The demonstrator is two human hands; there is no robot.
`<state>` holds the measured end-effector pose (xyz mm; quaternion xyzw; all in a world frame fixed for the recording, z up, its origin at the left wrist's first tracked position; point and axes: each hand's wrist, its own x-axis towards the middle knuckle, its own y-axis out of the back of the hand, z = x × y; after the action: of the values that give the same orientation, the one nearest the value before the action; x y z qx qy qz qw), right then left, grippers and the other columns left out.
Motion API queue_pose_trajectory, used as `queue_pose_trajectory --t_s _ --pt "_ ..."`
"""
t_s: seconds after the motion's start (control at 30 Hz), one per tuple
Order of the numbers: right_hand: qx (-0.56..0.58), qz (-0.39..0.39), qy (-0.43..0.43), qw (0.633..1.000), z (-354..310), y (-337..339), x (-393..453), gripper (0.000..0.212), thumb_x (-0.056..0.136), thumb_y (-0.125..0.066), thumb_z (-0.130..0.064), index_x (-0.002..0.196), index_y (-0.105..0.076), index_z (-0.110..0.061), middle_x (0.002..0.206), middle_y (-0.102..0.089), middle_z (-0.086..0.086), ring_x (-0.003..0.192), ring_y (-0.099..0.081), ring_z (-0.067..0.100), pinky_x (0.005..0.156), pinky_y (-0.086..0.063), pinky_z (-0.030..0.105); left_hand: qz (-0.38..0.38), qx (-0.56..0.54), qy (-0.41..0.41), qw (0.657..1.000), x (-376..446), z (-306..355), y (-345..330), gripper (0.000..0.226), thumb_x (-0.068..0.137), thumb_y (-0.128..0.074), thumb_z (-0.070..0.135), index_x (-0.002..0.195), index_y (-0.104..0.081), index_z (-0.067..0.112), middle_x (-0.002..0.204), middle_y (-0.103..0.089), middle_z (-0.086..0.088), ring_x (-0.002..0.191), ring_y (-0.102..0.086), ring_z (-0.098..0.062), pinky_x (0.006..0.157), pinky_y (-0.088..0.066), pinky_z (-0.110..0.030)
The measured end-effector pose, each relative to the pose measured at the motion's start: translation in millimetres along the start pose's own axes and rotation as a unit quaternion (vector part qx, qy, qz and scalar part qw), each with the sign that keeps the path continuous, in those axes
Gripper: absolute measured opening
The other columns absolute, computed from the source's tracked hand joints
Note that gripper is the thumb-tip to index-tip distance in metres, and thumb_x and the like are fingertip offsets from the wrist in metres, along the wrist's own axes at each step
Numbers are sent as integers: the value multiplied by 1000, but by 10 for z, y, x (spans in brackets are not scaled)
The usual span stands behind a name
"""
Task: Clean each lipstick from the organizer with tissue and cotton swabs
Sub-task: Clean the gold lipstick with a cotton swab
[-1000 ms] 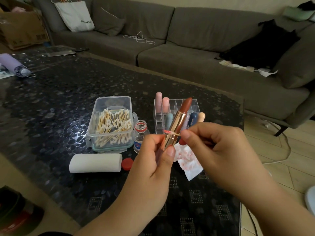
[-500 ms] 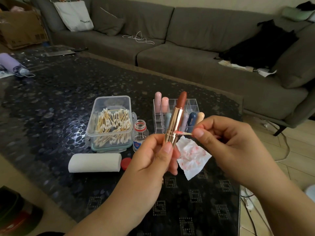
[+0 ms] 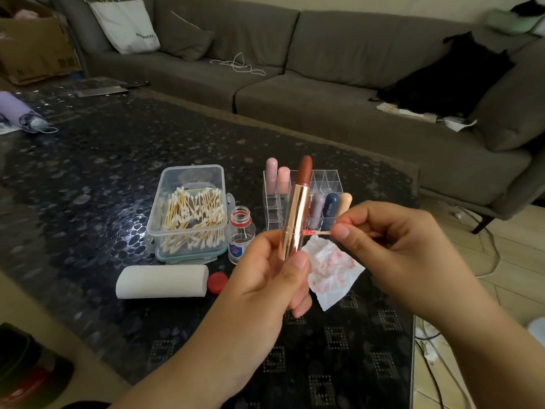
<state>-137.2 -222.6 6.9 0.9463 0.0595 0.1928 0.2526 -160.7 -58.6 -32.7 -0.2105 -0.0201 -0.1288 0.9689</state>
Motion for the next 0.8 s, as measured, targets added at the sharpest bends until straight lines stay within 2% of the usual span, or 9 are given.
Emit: queue_pose_trajectory --t_s 0.17,0.3,0.4,0.6,0.73,0.8 --pt "36 0 16 999 11 -24 -2 29 75 -57 -55 84 -68 -31 70 -63 14 63 -56 39 57 -48 47 -7 -22 1 1000 -6 36 -8 28 79 -55 22 103 -45 10 61 -43 2 50 -38 -9 51 -40 -19" --pt "54 5 32 998 -24 -52 -1 24 77 -59 -50 83 -68 -28 69 -62 14 63 -54 40 56 -46 43 -24 -40 10 999 -11 40 -1 27 80 -55 20 101 -43 8 61 -42 0 49 -37 -9 49 -39 -20" --pt "57 5 31 998 -42 -74 6 19 79 -61 -45 81 -68 -28 70 -64 12 66 -56 38 59 -48 44 -34 -41 12 999 -19 39 7 26 81 -55 21 102 -46 9 62 -45 -1 50 -38 -9 50 -39 -21" --pt "49 0 27 998 -24 -16 17 16 82 -65 -42 82 -69 -26 65 -60 10 58 -52 32 52 -45 31 -25 -63 20 998 -19 36 25 20 80 -56 24 94 -56 9 68 -55 -4 51 -42 -12 50 -41 -22" --pt "42 -2 36 998 -42 -52 4 14 81 -66 -43 82 -69 -29 67 -64 9 62 -57 34 57 -48 37 -27 -28 14 999 -9 22 -2 20 81 -53 29 87 -70 22 72 -59 -1 57 -48 -12 52 -43 -24" --pt "39 1 33 999 -49 -47 7 15 84 -67 -43 80 -69 -29 67 -64 8 61 -56 32 56 -48 36 -22 -31 15 999 -9 21 -14 24 82 -50 30 87 -73 24 71 -58 -1 58 -48 -11 52 -44 -24"
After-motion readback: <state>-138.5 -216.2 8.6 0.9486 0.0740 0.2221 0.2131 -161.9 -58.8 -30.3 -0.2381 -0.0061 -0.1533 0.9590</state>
